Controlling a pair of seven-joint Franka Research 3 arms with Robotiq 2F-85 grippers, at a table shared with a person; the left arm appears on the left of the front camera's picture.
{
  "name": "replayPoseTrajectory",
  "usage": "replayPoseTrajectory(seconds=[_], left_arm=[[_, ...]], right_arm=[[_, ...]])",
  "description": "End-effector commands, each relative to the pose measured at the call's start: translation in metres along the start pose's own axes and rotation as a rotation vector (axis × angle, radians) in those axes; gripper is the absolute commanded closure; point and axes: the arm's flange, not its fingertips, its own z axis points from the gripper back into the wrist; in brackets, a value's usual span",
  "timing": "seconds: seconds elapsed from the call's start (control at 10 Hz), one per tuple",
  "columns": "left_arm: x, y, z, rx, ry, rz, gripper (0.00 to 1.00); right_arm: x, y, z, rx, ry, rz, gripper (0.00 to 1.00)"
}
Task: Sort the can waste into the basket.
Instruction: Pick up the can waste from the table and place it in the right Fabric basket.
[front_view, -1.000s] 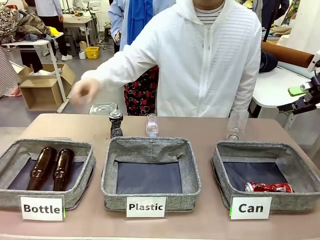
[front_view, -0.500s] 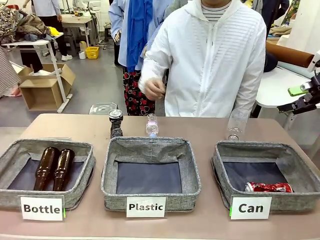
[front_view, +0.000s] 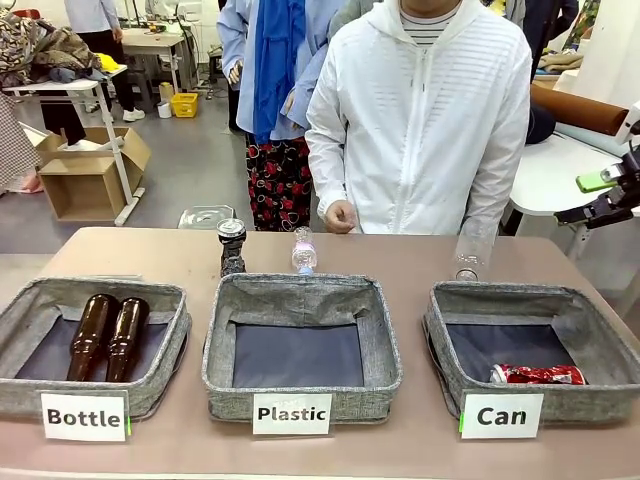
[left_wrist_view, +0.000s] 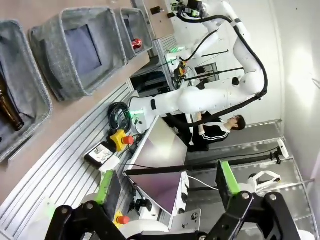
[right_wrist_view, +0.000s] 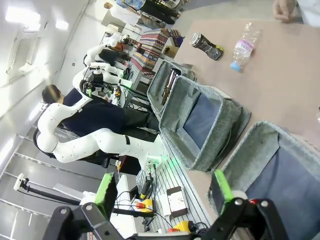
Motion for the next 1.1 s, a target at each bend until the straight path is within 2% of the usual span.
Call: replayPoseTrajectory(seconds=[0.0, 0.1, 0.2, 0.3, 0.4, 0.5, 0.7, 0.8, 0.9, 1.0], left_arm=[[-0.001, -0.003, 0.002, -0.013, 0.01, -0.017, 0.0], [0.0, 0.0, 0.0, 0.0, 0.0, 0.0, 0.0], [0.035, 0.0, -0.012, 0.125, 0.03, 0.041, 0.0], [0.083, 0.006, -0.018, 0.132, 0.147, 0.059, 0.0], [0.138, 0.024, -0.021, 0.166, 0.226, 0.021, 0.0], [0.166, 0.042, -0.024, 0.164, 0.244, 0.008, 0.0], [0.208, 0.076, -0.029, 0.194, 0.192, 0.03, 0.0], [0.216, 0.083, -0.022, 0.168, 0.203, 0.097, 0.0], [0.202, 0.069, 0.001, 0.099, 0.209, 0.082, 0.0], [0.177, 0.049, 0.038, 0.051, 0.167, 0.048, 0.0]], right_arm=[[-0.001, 0.001, 0.002, -0.006, 0.003, 0.018, 0.0], [-0.001, 0.001, 0.002, -0.006, 0.003, 0.018, 0.0], [-0.001, 0.001, 0.002, -0.006, 0.003, 0.018, 0.0], [-0.001, 0.001, 0.002, -0.006, 0.003, 0.018, 0.0], [-0.001, 0.001, 0.002, -0.006, 0.003, 0.018, 0.0], [-0.001, 0.001, 0.002, -0.006, 0.003, 0.018, 0.0], [-0.001, 0.001, 0.002, -0.006, 0.003, 0.018, 0.0], [-0.001, 0.001, 0.002, -0.006, 0.003, 0.018, 0.0], [-0.001, 0.001, 0.002, -0.006, 0.003, 0.018, 0.0], [-0.001, 0.001, 0.002, -0.006, 0.003, 0.018, 0.0]])
